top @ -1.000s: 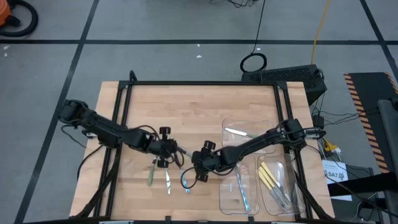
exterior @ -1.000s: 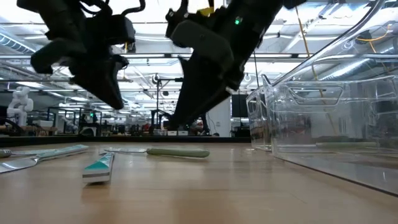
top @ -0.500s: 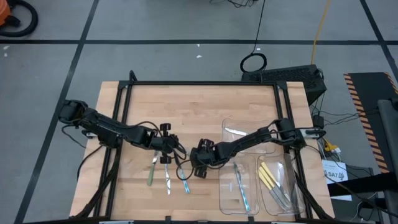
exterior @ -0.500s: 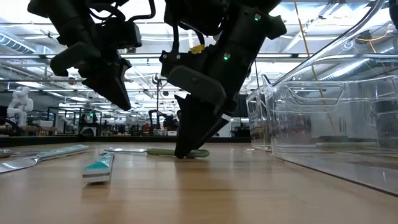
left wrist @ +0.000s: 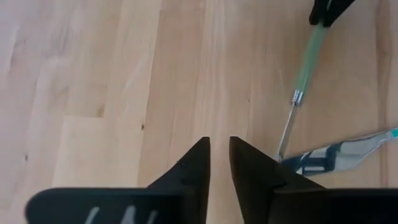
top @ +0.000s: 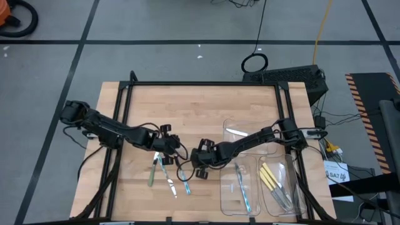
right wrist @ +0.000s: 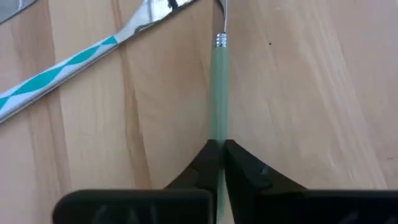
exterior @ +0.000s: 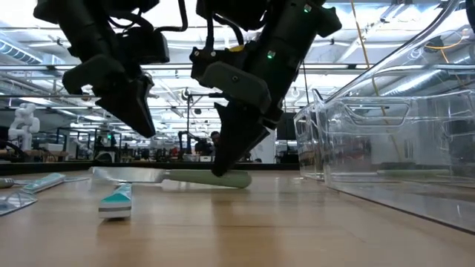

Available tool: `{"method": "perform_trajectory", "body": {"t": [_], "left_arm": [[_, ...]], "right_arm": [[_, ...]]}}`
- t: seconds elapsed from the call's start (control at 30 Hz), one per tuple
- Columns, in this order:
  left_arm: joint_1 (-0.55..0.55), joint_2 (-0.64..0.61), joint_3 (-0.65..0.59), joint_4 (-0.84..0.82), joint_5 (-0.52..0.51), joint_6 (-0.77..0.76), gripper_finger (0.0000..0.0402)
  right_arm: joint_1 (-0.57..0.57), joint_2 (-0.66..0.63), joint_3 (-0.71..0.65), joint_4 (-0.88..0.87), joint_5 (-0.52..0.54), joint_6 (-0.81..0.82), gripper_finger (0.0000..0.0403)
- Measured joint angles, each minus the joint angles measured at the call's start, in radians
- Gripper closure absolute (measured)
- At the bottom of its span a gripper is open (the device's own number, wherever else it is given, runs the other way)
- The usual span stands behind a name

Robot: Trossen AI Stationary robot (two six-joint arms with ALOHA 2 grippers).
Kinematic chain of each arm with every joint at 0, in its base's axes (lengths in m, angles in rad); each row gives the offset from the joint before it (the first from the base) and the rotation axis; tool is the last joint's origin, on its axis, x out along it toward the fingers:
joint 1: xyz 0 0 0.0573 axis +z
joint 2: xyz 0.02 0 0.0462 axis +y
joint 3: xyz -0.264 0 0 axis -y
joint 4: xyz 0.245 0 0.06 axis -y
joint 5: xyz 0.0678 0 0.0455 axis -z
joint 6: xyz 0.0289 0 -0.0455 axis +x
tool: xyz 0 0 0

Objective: Sort silverware by color (type)
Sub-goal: Put the green knife into the top transparent bin

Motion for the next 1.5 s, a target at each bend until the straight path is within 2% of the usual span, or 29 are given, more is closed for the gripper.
{"method": "perform_trajectory", "body": {"t": [0.27,0.43,0.57,0.73,1.0,1.17,1.33,1.5], "left_arm": [[-0.010,0.100,0.000,0.041,0.051,0.012,0.0296],[-0.006,0.137,0.000,0.053,0.052,0.031,0.0293],[-0.006,0.133,0.000,0.051,0.052,0.033,0.0293],[-0.009,0.127,0.000,0.049,0.052,0.033,0.0293],[-0.009,0.127,0.000,0.051,0.053,0.015,0.0293],[-0.009,0.127,0.000,0.052,0.053,0.014,0.0293],[-0.011,0.127,0.000,0.056,0.075,0.014,0.0293],[-0.011,0.127,0.000,0.058,0.087,0.025,0.0293]], "right_arm": [[0.001,-0.017,-0.003,-0.033,-0.004,0.005,0.0402],[0.002,-0.018,-0.002,-0.027,-0.004,0.002,0.0400],[0.017,-0.019,0.039,-0.092,0.025,-0.011,0.0393],[0.057,-0.021,0.087,-0.175,0.102,-0.011,0.0338],[0.067,-0.021,0.087,-0.255,0.105,0.055,0.0213],[0.060,-0.008,0.072,-0.255,0.095,0.053,0.0177],[0.042,0.022,0.076,-0.236,0.027,0.022,0.0195],[0.023,0.027,0.077,-0.232,-0.015,0.021,0.0272]]}}
